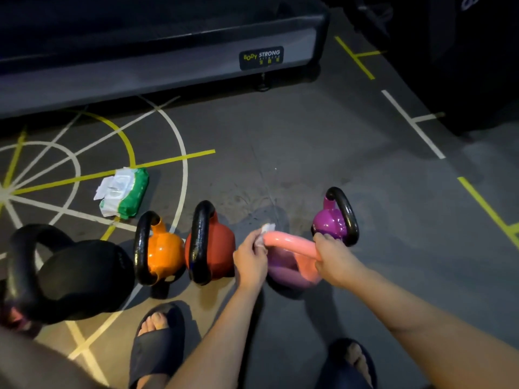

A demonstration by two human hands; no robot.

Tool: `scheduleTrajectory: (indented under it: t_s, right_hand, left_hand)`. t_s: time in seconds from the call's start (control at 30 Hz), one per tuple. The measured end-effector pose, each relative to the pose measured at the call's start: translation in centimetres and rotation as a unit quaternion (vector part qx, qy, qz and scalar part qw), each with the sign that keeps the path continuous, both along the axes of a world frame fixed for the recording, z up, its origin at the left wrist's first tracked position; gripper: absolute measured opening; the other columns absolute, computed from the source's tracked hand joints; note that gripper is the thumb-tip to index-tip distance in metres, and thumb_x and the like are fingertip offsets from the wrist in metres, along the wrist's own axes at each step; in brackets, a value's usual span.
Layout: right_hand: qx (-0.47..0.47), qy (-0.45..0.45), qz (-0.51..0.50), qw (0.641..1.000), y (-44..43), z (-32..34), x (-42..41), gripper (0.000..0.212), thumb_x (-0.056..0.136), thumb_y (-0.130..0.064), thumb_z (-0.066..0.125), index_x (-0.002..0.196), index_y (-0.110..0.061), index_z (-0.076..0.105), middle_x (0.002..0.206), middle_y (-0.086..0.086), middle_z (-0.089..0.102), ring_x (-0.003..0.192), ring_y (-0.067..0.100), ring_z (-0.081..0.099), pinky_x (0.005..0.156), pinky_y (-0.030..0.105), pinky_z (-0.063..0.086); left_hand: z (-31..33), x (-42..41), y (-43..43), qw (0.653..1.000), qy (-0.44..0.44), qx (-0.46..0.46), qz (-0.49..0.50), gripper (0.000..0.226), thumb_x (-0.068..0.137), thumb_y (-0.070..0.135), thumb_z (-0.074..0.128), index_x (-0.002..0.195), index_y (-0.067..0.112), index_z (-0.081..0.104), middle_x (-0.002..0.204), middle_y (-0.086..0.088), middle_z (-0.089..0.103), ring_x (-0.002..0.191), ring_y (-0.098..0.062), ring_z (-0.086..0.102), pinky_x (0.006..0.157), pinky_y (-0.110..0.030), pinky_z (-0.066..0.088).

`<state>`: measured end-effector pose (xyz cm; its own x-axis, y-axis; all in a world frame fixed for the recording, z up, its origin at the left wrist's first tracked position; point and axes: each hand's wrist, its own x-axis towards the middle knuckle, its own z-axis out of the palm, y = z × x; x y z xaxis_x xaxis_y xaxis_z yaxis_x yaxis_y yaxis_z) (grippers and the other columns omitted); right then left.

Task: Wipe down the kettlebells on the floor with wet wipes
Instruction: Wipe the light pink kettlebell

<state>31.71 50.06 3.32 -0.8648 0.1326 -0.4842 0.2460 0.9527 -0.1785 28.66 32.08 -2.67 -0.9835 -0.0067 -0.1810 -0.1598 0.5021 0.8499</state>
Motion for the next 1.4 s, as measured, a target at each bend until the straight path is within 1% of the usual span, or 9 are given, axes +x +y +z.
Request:
scheduleTrajectory:
  t_s: [0.1,0.3,0.5,0.73,0.87,1.0,1.13,1.23,1.4]
  right_hand:
    - [0.003,-0.004,-0.009,1.0,0.1,-0.2,0.1,0.034,0.086,-0.01,0.058,0.118,-0.012,0.048,0.121,0.01,0.055,0.109,0.033,0.056,0.099,0.043,0.045]
    - [0.004,0.022,-0.006,1.0,0.2,-0.7,0.3,0.031,0.088,-0.014,0.059,0.117,-0.012,0.049,0.118,0.01,0.056,0.106,0.034,0.056,0.097,0.043,0.045]
    - [0.009,0.013,-0.008,1.0,0.0,-0.4,0.1,0.032,0.085,-0.013,0.059,0.116,-0.013,0.05,0.119,0.01,0.057,0.107,0.033,0.057,0.097,0.042,0.045]
    - [0.005,0.031,-0.007,0.999,0.2,-0.8,0.2,0.032,0.089,-0.024,0.062,0.116,-0.012,0.051,0.116,0.01,0.057,0.105,0.034,0.058,0.094,0.042,0.047]
    - [0.009,0.022,-0.003,1.0,0.1,-0.6,0.1,0.031,0.087,-0.012,0.057,0.116,-0.012,0.05,0.118,0.01,0.057,0.106,0.032,0.057,0.096,0.041,0.046]
    - [0.006,0.013,-0.006,1.0,0.1,-0.5,-0.1,0.031,0.086,-0.015,0.058,0.116,-0.012,0.051,0.117,0.01,0.058,0.106,0.034,0.058,0.095,0.041,0.046]
    - [0.01,0.007,-0.012,1.0,0.1,-0.4,-0.1,0.034,0.087,-0.018,0.06,0.118,-0.011,0.051,0.119,0.011,0.057,0.107,0.035,0.058,0.094,0.042,0.046]
    - [0.008,0.005,-0.013,1.0,-0.1,0.0,-0.2,0.034,0.084,-0.018,0.062,0.116,-0.012,0.052,0.117,0.009,0.058,0.105,0.033,0.059,0.093,0.041,0.047]
    - [0.015,0.006,-0.011,1.0,-0.2,0.3,-0.1,0.03,0.087,-0.013,0.056,0.117,-0.012,0.05,0.119,0.01,0.058,0.106,0.033,0.058,0.095,0.041,0.045]
  left_hand:
    - [-1.6,-0.2,0.0,0.994,-0.095,-0.056,-0.019,0.024,0.094,0.005,0.053,0.104,0.013,0.073,0.102,-0.015,0.075,0.102,-0.035,0.068,0.079,-0.033,0.044]
    - [3.1,2.3,1.4,0.987,0.082,0.127,0.06,0.031,0.101,0.003,0.053,0.118,0.019,0.073,0.114,0.014,0.073,0.11,0.005,0.064,0.094,-0.009,0.044]
    - [-1.1,-0.2,0.7,0.993,-0.099,-0.061,0.0,0.023,0.095,0.009,0.053,0.104,0.015,0.073,0.103,-0.018,0.074,0.101,-0.04,0.067,0.077,-0.035,0.045]
    - [0.7,2.6,0.4,0.989,0.026,0.102,0.102,0.035,0.1,0.005,0.054,0.128,0.019,0.07,0.115,0.01,0.073,0.106,-0.002,0.067,0.086,-0.008,0.045]
    - [-2.2,1.0,0.1,0.996,-0.089,0.015,-0.006,0.021,0.098,0.009,0.053,0.098,0.017,0.072,0.096,-0.01,0.076,0.098,-0.031,0.07,0.07,-0.029,0.042]
    - [0.9,0.5,0.8,0.988,0.004,0.127,0.084,0.031,0.097,-0.001,0.054,0.113,0.014,0.075,0.108,0.004,0.076,0.108,-0.009,0.069,0.092,-0.016,0.048]
    - [2.9,1.4,2.0,0.983,0.138,0.114,-0.032,0.04,0.095,-0.008,0.052,0.119,0.016,0.074,0.123,0.008,0.071,0.119,0.005,0.06,0.112,-0.018,0.038]
    - [1.6,-0.7,1.5,0.982,0.174,0.061,-0.045,0.041,0.09,-0.011,0.051,0.115,0.013,0.073,0.11,0.009,0.072,0.104,0.003,0.062,0.097,-0.015,0.046]
    - [0.2,-1.0,-0.2,0.999,0.018,0.035,-0.019,0.036,0.097,-0.002,0.048,0.114,0.018,0.073,0.101,-0.003,0.077,0.099,-0.025,0.07,0.079,-0.017,0.042]
